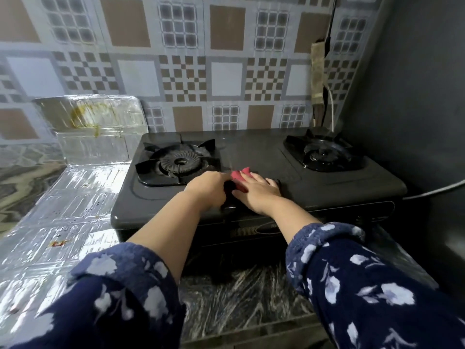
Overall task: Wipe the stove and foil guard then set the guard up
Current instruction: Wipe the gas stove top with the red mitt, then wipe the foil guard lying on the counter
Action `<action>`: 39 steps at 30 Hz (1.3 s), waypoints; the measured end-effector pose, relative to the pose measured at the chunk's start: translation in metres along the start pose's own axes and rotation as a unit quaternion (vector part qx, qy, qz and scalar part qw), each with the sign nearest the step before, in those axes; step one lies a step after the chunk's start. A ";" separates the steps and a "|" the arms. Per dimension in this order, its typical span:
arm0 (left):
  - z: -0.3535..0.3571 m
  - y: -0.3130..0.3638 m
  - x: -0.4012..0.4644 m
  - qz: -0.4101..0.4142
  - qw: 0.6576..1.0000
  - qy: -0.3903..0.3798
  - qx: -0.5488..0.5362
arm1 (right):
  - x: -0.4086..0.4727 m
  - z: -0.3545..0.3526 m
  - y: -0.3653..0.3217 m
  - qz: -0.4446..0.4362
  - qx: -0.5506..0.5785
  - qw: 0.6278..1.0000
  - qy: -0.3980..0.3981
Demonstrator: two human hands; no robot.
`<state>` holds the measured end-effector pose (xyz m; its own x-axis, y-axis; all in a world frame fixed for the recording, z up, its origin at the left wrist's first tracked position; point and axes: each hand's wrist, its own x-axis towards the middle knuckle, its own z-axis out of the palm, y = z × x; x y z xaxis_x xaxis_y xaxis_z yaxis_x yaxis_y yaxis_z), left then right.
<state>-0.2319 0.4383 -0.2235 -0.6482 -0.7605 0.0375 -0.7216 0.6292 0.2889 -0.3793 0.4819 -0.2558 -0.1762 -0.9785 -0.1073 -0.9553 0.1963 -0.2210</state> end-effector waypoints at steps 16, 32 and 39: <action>0.040 -0.022 -0.138 -0.083 0.984 0.136 0.076 | -0.075 0.032 -0.047 -0.174 0.019 0.980 0.093; 0.055 -0.089 -0.348 -0.352 0.930 0.104 0.012 | -0.143 0.105 -0.212 -0.339 0.037 0.939 0.032; 0.058 -0.179 -0.379 -0.400 0.911 0.095 -0.018 | -0.116 0.145 -0.289 -0.357 0.013 0.934 0.013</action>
<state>0.1286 0.6227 -0.3448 0.1381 -0.9898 -0.0355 -0.9339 -0.1421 0.3282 -0.0481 0.5478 -0.3195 0.4983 -0.8612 0.1001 -0.8249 -0.5065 -0.2508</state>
